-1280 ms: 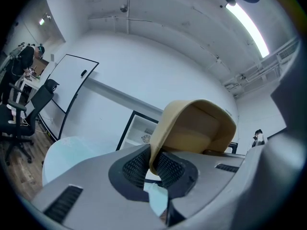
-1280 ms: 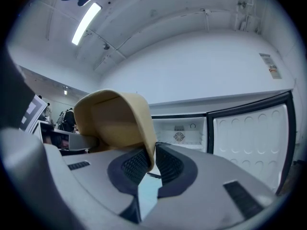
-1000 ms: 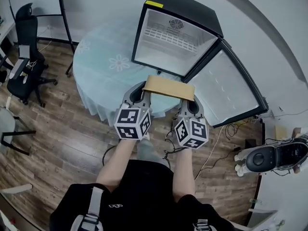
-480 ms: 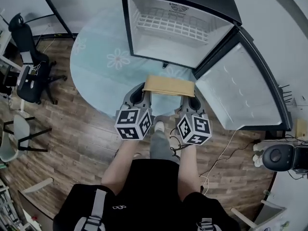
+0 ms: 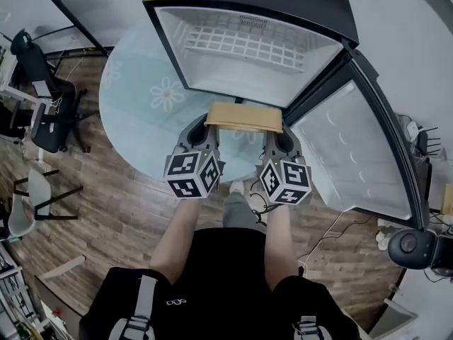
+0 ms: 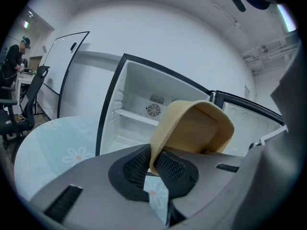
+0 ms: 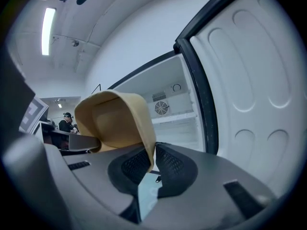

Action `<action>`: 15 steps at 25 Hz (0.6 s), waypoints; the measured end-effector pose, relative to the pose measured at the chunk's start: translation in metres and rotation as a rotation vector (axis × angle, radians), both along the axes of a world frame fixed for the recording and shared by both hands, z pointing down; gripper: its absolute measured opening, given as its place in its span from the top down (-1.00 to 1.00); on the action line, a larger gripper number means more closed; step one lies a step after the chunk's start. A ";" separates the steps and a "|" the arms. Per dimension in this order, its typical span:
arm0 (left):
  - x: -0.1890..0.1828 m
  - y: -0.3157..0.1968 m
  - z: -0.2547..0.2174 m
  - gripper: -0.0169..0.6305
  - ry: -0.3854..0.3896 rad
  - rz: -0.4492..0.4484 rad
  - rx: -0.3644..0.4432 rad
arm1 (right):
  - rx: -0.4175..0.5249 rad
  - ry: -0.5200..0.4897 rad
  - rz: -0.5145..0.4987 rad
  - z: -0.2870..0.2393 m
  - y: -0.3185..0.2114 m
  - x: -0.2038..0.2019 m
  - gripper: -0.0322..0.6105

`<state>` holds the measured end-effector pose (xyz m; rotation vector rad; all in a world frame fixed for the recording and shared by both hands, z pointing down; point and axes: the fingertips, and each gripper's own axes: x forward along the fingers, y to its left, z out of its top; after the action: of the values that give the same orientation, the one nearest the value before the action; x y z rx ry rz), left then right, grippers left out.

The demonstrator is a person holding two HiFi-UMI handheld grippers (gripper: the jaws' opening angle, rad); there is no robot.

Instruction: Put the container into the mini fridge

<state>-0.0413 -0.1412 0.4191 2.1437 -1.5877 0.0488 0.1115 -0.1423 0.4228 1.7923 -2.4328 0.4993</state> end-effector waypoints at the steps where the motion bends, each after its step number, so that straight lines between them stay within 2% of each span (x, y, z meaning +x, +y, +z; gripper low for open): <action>1: 0.002 -0.005 -0.001 0.89 -0.001 -0.006 0.000 | 0.002 -0.007 -0.006 -0.001 -0.006 0.002 0.82; 11: 0.009 -0.043 -0.035 0.89 -0.042 -0.071 0.054 | 0.053 -0.093 -0.070 -0.022 -0.053 0.008 0.82; 15: 0.012 -0.050 -0.039 0.87 -0.059 -0.063 0.056 | 0.048 -0.132 -0.072 -0.021 -0.061 0.010 0.82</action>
<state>-0.0293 -0.1915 0.3798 2.1506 -1.7084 0.0476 0.1216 -0.2038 0.4020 1.7350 -2.6072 0.5741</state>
